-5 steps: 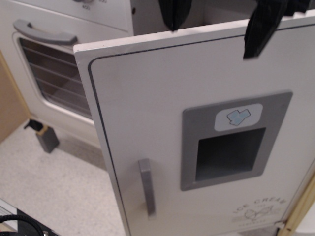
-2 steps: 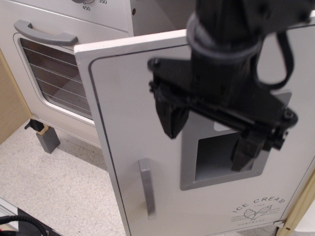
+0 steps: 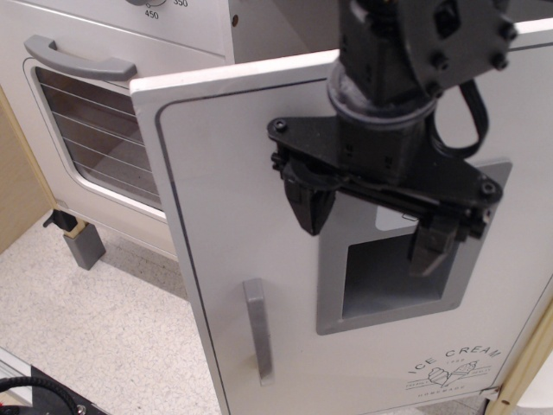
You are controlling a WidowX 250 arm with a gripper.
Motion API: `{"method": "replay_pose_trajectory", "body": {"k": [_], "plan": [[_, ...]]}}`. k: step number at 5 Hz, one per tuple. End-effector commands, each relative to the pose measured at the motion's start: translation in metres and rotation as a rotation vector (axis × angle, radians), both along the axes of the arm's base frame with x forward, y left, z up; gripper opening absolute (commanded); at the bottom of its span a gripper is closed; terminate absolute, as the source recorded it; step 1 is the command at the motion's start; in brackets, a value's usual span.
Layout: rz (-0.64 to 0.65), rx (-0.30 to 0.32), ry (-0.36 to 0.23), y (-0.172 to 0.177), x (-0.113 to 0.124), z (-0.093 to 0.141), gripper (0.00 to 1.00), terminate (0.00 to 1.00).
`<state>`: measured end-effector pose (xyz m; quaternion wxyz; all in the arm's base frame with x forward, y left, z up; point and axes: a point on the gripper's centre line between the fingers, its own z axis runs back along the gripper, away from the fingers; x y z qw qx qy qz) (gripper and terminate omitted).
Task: Close fridge
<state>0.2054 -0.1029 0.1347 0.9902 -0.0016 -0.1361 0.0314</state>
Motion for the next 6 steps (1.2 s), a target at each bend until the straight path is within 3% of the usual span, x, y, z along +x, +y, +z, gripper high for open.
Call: {"method": "replay_pose_trajectory", "body": {"k": [1, 6], "plan": [[0.073, -0.017, -0.087, 0.022, 0.029, 0.015, 1.0, 0.0], [0.241, -0.068, -0.147, 0.065, 0.077, 0.025, 1.0, 0.0]]}}
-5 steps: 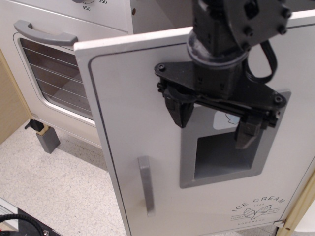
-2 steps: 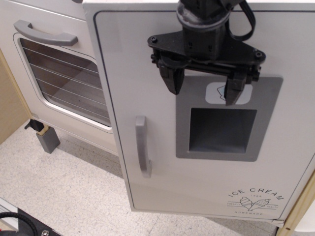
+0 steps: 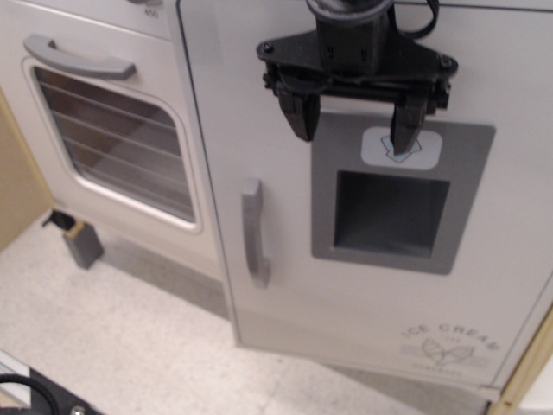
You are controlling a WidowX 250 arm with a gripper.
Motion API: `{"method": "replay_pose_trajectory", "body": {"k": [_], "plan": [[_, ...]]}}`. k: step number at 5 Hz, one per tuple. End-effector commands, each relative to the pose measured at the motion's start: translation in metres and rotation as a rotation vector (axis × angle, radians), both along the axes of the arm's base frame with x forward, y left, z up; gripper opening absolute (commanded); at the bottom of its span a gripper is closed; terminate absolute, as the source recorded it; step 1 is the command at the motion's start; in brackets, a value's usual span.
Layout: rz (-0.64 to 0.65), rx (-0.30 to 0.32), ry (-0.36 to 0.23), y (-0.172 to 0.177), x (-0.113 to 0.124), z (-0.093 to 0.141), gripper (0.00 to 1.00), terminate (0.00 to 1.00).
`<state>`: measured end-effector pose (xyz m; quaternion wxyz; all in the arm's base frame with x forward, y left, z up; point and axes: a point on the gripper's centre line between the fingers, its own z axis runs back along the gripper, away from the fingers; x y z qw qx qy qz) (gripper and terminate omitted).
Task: Close fridge
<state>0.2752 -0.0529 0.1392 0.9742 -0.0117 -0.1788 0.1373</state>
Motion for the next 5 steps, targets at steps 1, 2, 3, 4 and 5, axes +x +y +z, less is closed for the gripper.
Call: {"method": "replay_pose_trajectory", "body": {"k": [1, 2, 3, 4, 5], "plan": [[0.059, -0.016, -0.076, 0.023, 0.013, 0.02, 1.0, 0.0], [0.081, -0.016, -0.073, 0.027, 0.02, 0.019, 1.0, 0.0], [0.104, -0.019, -0.068, 0.032, 0.028, 0.018, 1.0, 0.0], [0.117, -0.022, -0.069, 0.035, 0.031, 0.018, 1.0, 0.0], [0.119, -0.02, -0.068, 0.036, 0.032, 0.019, 1.0, 1.0]]}}
